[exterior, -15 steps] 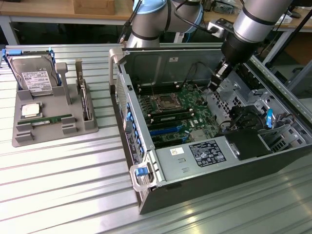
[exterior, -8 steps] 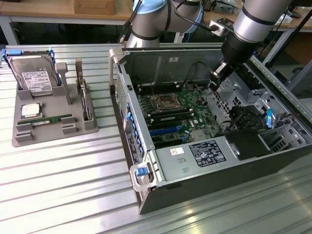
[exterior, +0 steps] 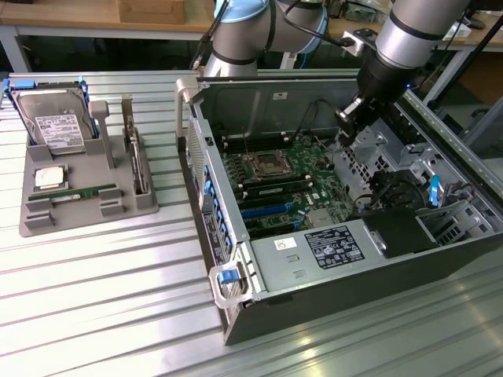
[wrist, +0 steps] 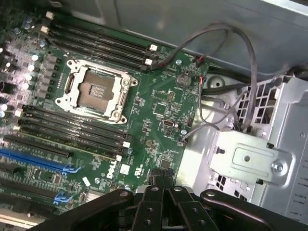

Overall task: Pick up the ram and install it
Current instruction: 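Press down the ram until it locks into place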

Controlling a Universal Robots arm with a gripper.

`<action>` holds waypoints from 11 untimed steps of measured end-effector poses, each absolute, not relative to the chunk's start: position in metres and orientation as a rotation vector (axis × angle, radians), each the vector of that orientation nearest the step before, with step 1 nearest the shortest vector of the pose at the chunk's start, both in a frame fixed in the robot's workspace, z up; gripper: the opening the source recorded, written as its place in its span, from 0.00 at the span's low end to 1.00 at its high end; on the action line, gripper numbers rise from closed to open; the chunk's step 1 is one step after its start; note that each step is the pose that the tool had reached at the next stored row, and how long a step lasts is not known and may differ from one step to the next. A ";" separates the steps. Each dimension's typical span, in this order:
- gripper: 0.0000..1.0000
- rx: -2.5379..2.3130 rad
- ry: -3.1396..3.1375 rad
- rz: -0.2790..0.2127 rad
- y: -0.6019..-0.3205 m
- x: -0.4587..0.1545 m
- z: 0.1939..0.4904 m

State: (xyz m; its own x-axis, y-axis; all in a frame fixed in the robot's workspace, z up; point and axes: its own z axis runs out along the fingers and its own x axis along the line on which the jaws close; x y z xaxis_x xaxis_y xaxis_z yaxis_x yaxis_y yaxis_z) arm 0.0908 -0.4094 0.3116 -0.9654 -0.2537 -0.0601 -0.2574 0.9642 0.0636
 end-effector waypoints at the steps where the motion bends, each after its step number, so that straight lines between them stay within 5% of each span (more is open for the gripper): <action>1: 0.10 -0.353 3.067 0.108 -0.409 0.091 0.312; 11: 0.10 0.096 3.077 0.095 -0.409 0.091 0.312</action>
State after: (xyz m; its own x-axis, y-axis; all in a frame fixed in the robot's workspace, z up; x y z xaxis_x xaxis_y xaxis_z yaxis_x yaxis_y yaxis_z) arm 0.0908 -0.4094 0.3116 -0.9961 0.0639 -0.0600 0.0601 0.9962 0.0636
